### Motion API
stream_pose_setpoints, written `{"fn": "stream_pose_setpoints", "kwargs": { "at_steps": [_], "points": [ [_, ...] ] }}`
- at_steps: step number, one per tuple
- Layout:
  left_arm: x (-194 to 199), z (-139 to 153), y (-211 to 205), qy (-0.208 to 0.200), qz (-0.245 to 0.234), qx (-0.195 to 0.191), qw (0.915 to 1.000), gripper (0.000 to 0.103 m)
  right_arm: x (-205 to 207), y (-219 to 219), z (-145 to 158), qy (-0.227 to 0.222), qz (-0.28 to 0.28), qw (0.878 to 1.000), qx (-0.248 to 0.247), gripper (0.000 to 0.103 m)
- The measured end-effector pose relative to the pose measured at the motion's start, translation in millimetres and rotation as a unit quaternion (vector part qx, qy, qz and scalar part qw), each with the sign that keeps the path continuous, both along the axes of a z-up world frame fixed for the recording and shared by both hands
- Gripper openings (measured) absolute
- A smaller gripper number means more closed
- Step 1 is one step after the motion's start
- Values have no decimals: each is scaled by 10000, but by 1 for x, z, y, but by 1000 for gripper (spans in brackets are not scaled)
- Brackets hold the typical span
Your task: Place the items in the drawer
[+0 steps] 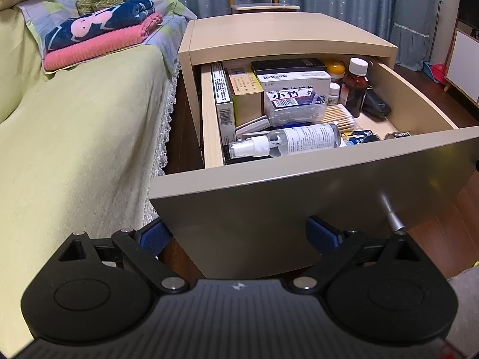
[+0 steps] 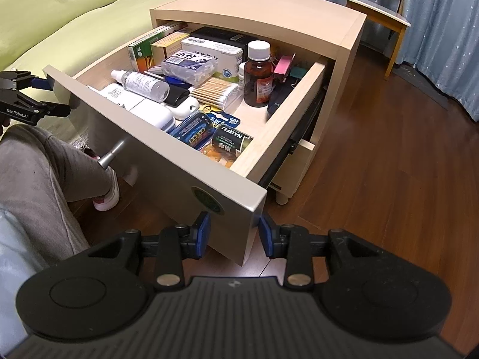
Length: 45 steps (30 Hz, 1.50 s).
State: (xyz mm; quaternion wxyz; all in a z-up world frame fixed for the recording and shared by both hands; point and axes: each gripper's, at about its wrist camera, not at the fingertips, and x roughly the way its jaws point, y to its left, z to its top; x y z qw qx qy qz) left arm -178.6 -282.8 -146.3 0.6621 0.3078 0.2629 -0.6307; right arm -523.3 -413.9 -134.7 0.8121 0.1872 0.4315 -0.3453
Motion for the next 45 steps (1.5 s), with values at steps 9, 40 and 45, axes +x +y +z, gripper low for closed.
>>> {"fn": "stream_pose_setpoints", "kwargs": {
  "at_steps": [9,40,45],
  "points": [
    [0,-2,10,55,34,-85,9999,96,2,-3,-1,-2,-112,9999,-57,32],
    [2,-2,2,133,218,28,9997,96,-2,6,-1,-40,-206,9995,-237,32],
    [2,-2,0,128,242,59,9996,96,-2,7,-1,-55,-209,9994,-264,32]
  ]
}}
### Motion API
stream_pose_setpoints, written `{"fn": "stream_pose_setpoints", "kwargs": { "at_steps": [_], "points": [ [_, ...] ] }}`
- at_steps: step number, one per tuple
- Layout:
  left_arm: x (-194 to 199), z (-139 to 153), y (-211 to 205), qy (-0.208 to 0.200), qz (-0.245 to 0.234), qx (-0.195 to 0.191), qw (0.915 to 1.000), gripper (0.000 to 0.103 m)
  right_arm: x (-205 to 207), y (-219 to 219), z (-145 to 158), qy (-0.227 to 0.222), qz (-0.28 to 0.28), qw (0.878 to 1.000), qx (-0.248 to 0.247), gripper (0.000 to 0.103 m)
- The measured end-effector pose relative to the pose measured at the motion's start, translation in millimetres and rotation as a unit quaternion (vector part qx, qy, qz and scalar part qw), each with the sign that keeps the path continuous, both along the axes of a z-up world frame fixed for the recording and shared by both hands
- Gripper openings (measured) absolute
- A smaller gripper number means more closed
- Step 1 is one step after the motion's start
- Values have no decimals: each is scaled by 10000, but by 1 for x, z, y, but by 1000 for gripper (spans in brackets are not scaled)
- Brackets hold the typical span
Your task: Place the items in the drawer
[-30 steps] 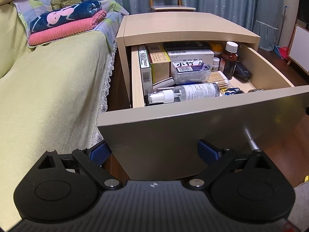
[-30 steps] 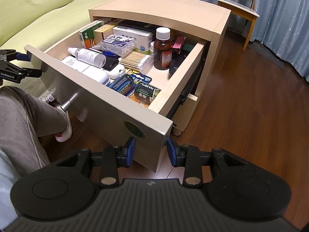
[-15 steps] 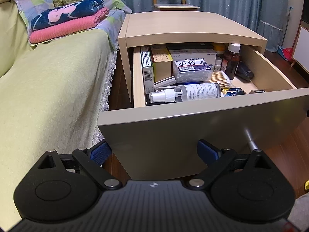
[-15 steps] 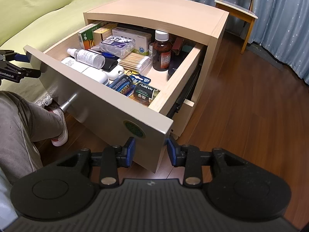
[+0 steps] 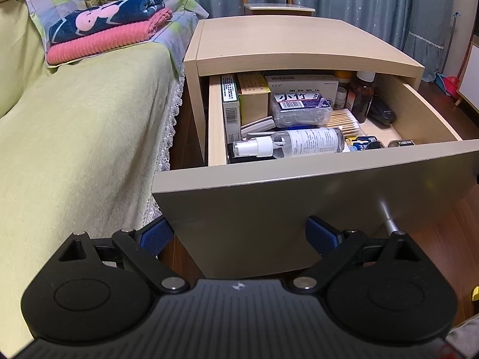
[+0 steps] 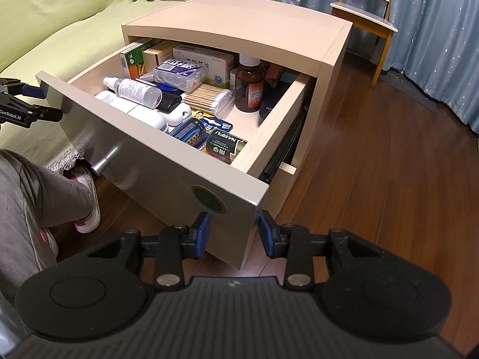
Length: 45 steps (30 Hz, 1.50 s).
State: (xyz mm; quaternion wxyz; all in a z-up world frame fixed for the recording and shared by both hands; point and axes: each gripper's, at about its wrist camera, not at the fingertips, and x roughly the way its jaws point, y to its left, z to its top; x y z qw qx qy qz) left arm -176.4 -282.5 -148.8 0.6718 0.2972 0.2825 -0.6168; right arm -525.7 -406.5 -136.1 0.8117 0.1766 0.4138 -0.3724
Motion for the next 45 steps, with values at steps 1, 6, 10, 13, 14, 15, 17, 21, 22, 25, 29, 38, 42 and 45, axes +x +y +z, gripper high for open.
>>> {"fn": "stream_pose_setpoints", "kwargs": {
  "at_steps": [1,6,10,13,14,15,17,21,22,25,29,38,42,45],
  "points": [
    [0,1,1,-1,5,13,10000,96,0,0,0,-2,-1,10000,-3,32],
    [0,3,-1,5,45,52,10000,96,0,0,0,-9,-9,10000,-12,32],
    [0,3,-3,21,76,59,10000,96,0,-2,0,-12,-22,10000,-27,32],
    [1,4,-4,53,88,56,9999,96,0,-3,0,-16,-37,10000,-42,32],
    [2,4,-5,62,88,57,9999,96,0,-3,0,-18,-41,10000,-46,32],
    [2,4,-5,67,88,57,9999,96,0,-2,0,-19,-45,10000,-50,32],
    [2,4,-6,68,84,57,9999,96,0,-2,0,-22,-53,10000,-58,32],
    [2,3,-9,67,74,56,9999,96,1,0,-1,-21,-68,9999,-82,32],
    [2,2,-9,67,66,55,9999,96,1,1,-2,-22,-70,9999,-87,32],
    [3,2,-7,68,53,52,9999,95,0,0,-2,-27,-78,9999,-102,32],
    [3,2,-9,71,50,41,10000,95,-1,1,-2,-29,-88,9999,-124,32],
    [3,1,-9,76,48,28,10000,95,-1,1,-2,-31,-106,9998,-163,32],
    [2,1,-8,80,45,24,10000,95,0,2,-2,-26,-115,9998,-170,32],
    [2,1,-7,83,42,22,10000,95,-1,1,-2,-22,-114,9998,-177,32]
  ]
}}
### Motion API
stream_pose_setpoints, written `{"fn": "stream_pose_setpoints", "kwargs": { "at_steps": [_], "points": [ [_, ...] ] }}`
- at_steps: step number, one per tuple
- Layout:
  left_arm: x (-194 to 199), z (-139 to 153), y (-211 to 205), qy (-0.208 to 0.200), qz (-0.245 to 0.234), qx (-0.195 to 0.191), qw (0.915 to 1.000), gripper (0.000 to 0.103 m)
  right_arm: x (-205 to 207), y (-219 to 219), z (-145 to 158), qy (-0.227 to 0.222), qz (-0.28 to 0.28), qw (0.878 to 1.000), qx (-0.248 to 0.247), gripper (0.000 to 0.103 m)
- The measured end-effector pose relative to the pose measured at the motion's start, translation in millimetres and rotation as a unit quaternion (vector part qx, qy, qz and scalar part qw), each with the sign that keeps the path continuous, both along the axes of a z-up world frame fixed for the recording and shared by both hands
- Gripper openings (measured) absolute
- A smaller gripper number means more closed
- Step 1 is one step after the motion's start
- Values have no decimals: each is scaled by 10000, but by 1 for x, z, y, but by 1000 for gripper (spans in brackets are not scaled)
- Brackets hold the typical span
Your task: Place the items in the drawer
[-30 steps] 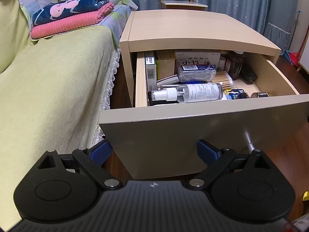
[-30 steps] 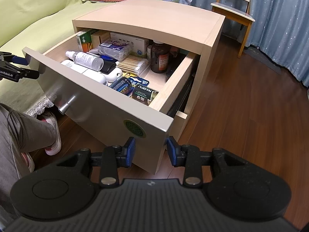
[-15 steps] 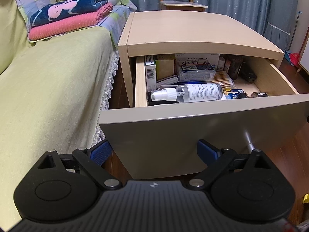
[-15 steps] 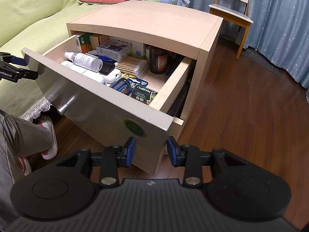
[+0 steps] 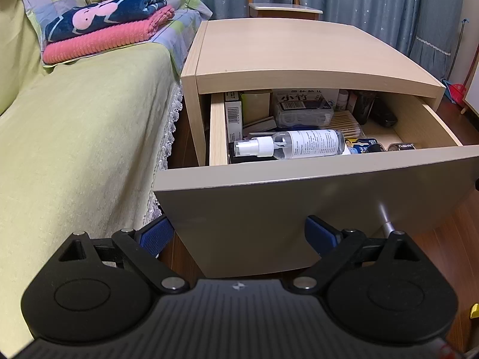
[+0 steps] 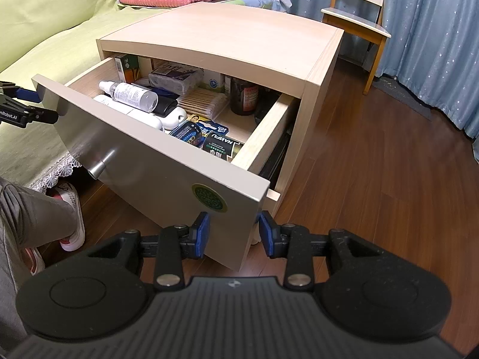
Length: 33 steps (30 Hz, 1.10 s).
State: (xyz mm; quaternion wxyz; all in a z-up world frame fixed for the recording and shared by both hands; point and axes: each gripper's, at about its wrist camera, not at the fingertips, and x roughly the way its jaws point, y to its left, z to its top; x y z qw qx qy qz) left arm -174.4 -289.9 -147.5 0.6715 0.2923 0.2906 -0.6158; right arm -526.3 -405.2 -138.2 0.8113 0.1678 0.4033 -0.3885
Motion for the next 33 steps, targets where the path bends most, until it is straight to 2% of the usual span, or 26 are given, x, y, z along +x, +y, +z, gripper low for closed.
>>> {"fn": "stream_pose_setpoints", "kwargs": {
  "at_steps": [33],
  "points": [
    [5,-2,-9,5,5,3,10000,95,4,-2,-4,-21,0,10000,-88,32]
  ]
}}
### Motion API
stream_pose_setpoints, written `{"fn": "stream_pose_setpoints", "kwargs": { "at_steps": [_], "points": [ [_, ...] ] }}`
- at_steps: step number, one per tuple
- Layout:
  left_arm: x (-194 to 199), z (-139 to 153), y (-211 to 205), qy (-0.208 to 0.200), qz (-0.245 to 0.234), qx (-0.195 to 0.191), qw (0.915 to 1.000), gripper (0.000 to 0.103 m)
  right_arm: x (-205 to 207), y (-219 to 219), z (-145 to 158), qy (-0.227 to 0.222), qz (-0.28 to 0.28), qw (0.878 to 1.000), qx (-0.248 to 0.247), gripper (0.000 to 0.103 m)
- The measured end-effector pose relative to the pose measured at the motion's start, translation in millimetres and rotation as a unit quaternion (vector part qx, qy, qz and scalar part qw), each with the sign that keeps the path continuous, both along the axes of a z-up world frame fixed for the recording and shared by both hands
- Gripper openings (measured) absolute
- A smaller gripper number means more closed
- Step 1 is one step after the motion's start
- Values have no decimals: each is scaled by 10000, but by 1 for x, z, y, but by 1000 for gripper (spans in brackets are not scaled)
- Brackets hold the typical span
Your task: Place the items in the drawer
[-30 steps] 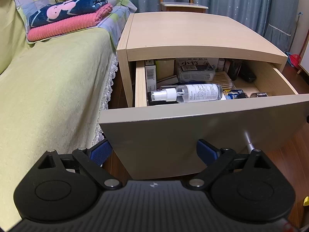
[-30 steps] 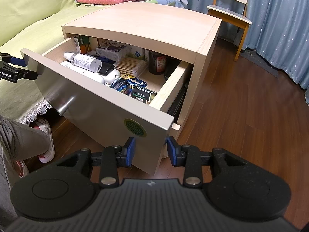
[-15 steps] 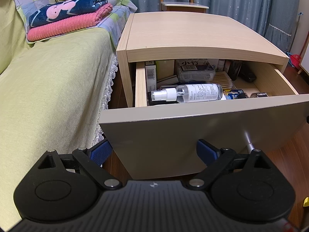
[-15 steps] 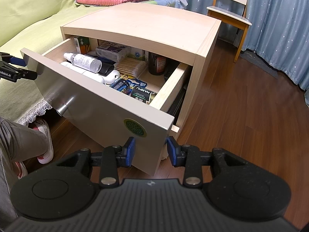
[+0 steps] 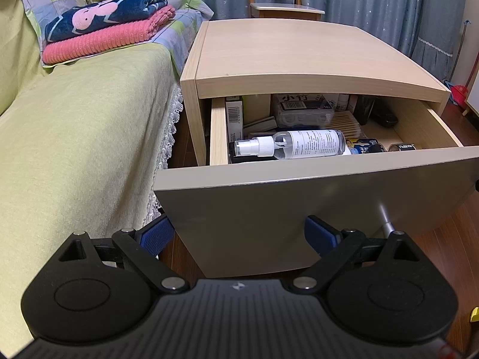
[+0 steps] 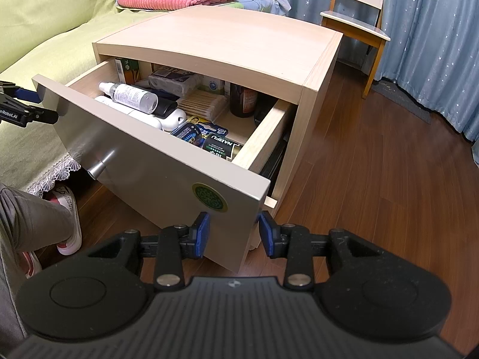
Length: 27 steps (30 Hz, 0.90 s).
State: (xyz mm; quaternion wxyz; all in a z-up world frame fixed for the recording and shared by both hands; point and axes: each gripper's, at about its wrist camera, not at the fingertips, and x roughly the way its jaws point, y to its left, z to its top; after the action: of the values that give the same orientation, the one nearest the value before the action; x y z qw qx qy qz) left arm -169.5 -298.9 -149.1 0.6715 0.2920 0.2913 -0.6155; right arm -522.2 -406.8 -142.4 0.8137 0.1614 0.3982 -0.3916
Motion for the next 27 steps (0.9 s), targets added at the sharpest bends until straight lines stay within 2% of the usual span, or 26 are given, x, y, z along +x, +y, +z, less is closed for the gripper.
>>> {"fn": "stream_pose_setpoints", "kwargs": {
  "at_steps": [27],
  "points": [
    [-2,-2,1,-6,30,-40,10000,95,3,2,-2,12,-17,10000,-58,32]
  ]
}}
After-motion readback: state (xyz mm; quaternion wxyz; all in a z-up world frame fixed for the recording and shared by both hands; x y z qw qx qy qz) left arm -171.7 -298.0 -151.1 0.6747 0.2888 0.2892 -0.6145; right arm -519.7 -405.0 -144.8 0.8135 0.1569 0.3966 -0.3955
